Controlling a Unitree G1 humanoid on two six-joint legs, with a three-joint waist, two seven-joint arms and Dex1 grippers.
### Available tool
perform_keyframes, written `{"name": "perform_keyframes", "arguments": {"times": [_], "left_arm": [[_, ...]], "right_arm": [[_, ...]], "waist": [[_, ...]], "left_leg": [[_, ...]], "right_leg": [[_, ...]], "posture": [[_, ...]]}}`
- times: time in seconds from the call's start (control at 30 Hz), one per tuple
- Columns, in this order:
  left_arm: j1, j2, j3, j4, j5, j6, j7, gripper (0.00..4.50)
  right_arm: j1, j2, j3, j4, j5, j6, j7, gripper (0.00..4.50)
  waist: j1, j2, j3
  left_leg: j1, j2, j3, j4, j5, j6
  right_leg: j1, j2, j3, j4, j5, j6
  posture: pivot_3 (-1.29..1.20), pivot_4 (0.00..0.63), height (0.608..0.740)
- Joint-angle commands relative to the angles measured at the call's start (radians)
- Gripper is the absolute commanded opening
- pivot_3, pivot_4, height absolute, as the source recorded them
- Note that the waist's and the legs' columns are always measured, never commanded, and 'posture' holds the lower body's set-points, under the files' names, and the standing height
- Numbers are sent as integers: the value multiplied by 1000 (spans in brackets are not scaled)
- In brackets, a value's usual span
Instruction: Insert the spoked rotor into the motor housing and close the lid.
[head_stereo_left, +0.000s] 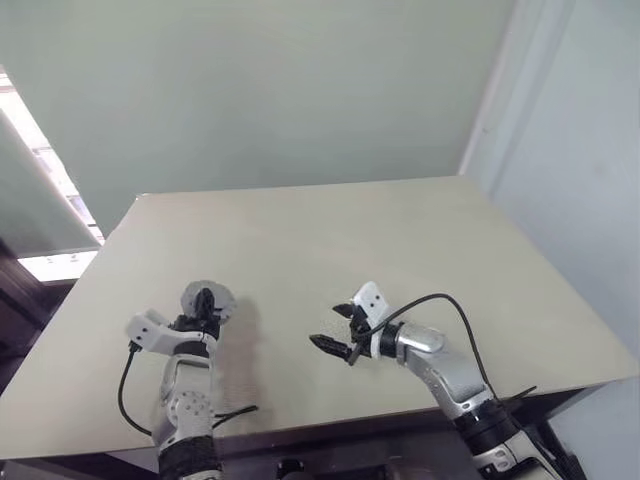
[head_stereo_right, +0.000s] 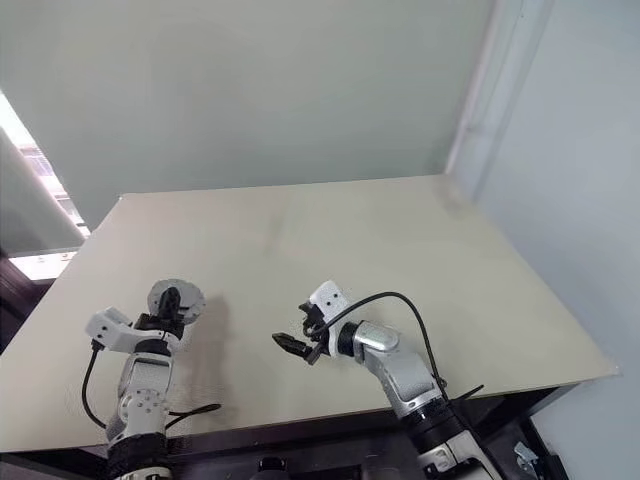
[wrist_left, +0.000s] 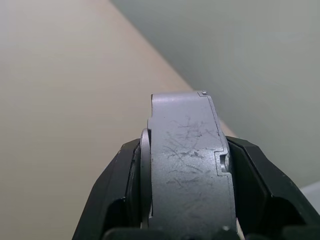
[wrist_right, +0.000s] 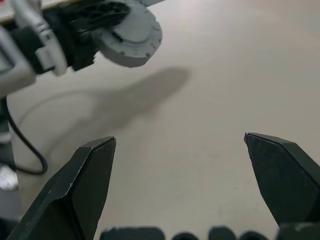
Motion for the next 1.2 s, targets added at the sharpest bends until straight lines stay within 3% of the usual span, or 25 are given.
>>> {"name": "perform_keyframes", "arguments": {"times": [0.03,0.3,0.33,0.5,0.53,0.97,1.2], "left_arm": [[-51,24,8,8,41,-62,9,2028],[-71,48,2,114,111,-93,33,2028],[-72,51,2,127,122,-101,38,2747],[-70,69,0,170,166,-112,62,4360],[-68,74,-3,176,177,-113,67,4459],[-34,164,-62,258,429,-202,203,4459],[54,189,-183,49,452,-264,-6,4459]], "right_arm": [[-11,3,-2,-44,-15,-33,4,4500],[-4,0,0,-44,-43,-36,7,4500],[-3,0,0,-44,-46,-36,6,4500],[-4,1,-3,-37,-58,-36,3,4500],[-5,1,-4,-35,-59,-37,2,4500],[-3,10,-5,-19,-75,-41,-4,4500],[0,1,-65,-21,-53,-28,-44,4500]], "waist": [[0,-1,0],[6,-4,0],[11,-5,0],[19,-5,0],[19,-5,0],[19,-5,0],[19,-5,0]], "left_leg": [[0,0,0,0,0,0],[0,0,0,1,0,0],[0,0,0,1,0,0],[3,0,0,2,0,0],[4,0,0,2,0,0],[11,0,-1,2,0,0],[11,0,-1,1,0,0]], "right_leg": [[0,0,0,0,0,0],[0,0,0,0,1,-1],[0,0,0,1,1,-1],[2,0,0,1,1,-2],[4,0,0,1,1,-2],[12,0,-1,1,1,-2],[11,-1,-1,1,1,-2]], "posture": [[0,0,740],[0,0,740],[0,0,740],[0,0,740],[0,0,740],[0,0,740],[0,0,740]]}}
